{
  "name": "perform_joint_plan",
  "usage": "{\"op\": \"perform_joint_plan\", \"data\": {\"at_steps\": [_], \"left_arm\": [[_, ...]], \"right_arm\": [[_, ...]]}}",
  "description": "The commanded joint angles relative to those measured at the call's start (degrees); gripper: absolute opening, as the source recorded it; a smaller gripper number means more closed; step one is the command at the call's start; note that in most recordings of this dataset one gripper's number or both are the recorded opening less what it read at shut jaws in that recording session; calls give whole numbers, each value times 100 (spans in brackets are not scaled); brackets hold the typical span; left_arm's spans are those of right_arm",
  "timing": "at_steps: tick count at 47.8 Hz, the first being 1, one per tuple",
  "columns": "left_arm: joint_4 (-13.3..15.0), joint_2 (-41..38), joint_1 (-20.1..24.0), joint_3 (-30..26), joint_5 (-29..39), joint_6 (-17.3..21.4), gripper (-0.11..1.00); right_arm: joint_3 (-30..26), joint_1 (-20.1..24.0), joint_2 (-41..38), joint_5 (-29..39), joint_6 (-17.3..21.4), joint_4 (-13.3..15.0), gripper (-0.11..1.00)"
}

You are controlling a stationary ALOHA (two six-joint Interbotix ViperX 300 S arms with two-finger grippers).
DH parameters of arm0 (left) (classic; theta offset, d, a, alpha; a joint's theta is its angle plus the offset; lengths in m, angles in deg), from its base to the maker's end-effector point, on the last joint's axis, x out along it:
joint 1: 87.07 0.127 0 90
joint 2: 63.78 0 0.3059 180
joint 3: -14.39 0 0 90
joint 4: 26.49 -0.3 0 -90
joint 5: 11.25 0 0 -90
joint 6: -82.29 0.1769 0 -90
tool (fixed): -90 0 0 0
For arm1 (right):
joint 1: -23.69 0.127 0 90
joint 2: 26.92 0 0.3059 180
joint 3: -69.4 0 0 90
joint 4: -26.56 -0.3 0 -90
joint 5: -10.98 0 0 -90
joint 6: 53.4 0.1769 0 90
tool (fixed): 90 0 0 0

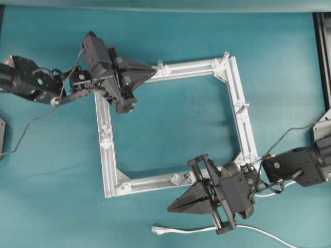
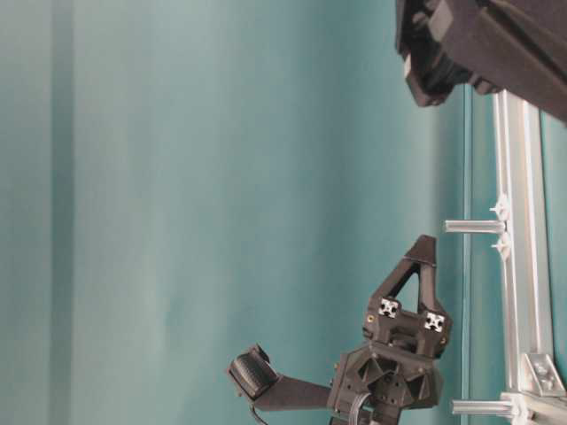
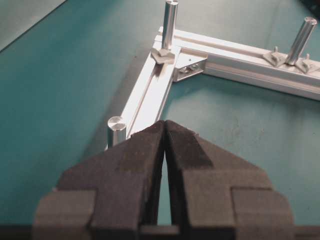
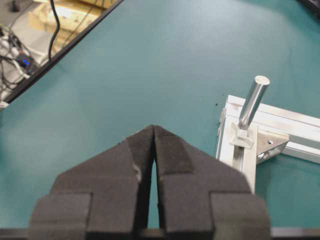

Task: Move the cable alternately left and right between 8 pins so it hooks onto each one.
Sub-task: 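Move the left gripper away to the left side of the frame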

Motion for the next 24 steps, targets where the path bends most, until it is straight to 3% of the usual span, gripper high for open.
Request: {"op": "perform_joint_plan", "data": {"at_steps": [1, 13, 18, 24], "left_arm": [[-272, 554, -79, -18, 176, 167, 0], [-272, 1591, -114, 246, 1406, 527, 0], [-272, 1916, -220, 352, 1600, 519, 0], [-272, 2171, -369, 431, 1670, 492, 0]], "right_arm": [[-70, 53, 53, -18, 62, 18, 0], [-334, 237, 457, 1582, 220, 123, 0], [-519, 369, 633, 2118, 229, 176, 0], [-861, 650, 668, 3217, 246, 176, 0]]}}
